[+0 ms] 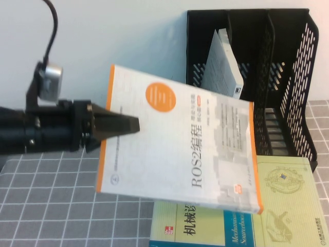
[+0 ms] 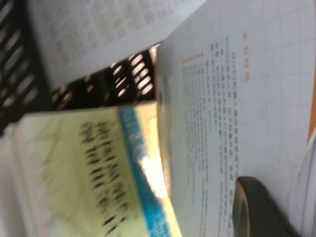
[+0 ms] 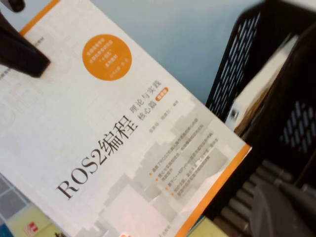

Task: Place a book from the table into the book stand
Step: Place the book on the book shelf

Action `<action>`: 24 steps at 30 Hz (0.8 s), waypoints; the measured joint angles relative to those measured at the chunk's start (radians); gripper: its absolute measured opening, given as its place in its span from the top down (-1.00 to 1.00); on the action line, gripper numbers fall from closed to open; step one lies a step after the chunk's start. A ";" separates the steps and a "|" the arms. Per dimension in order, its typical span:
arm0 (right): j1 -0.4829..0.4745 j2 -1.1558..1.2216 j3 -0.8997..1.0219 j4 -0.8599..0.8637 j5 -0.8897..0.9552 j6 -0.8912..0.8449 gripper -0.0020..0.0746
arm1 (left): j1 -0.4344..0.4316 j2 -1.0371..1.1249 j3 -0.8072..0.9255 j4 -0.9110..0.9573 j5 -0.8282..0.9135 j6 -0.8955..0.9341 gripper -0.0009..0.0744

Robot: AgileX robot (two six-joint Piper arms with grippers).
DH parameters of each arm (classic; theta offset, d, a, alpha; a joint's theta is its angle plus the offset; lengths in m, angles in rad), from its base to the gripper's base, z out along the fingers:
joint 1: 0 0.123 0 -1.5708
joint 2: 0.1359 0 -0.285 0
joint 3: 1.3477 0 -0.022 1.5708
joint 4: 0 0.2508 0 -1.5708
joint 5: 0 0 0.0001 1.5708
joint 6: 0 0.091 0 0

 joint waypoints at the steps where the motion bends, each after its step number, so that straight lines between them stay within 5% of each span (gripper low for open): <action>1: 0.000 -0.037 -0.004 -0.002 -0.002 0.000 0.95 | 0.000 -0.013 -0.027 0.011 0.004 -0.015 0.70; 11: 0.000 -0.369 -0.010 -0.097 -0.056 0.029 0.95 | 0.000 -0.078 -0.348 0.046 0.049 -0.158 0.70; 24: 0.000 -0.593 -0.013 -0.161 -0.090 0.180 0.95 | -0.031 -0.025 -0.759 0.163 -0.135 -0.458 0.70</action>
